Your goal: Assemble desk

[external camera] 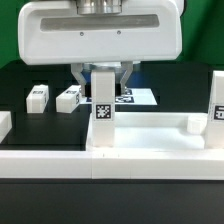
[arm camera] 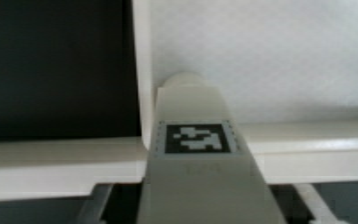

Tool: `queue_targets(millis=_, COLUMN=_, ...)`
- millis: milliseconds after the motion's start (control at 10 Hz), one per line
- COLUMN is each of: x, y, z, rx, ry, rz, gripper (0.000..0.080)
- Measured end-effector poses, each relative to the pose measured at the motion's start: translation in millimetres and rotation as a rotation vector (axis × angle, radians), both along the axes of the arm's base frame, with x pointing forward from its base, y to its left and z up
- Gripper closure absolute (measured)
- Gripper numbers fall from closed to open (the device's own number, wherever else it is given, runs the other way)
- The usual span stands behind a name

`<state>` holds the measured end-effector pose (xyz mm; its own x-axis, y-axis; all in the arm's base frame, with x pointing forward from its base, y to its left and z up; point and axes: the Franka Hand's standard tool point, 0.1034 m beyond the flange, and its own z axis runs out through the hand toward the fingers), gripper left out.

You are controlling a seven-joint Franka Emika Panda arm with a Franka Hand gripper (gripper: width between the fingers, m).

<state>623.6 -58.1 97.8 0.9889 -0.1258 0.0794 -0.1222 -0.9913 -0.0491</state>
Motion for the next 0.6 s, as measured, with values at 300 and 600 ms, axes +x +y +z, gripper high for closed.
queue_targets(millis=300, x=-0.2, y=-1.7, z=0.2, rx=0.040, ry=0.008, rz=-0.312, gripper=0.0511)
queue_targets(millis=600, x=-0.4, y=-1.8, z=0.4, rx=0.072, ry=0.025, rz=-0.609, gripper=0.0511)
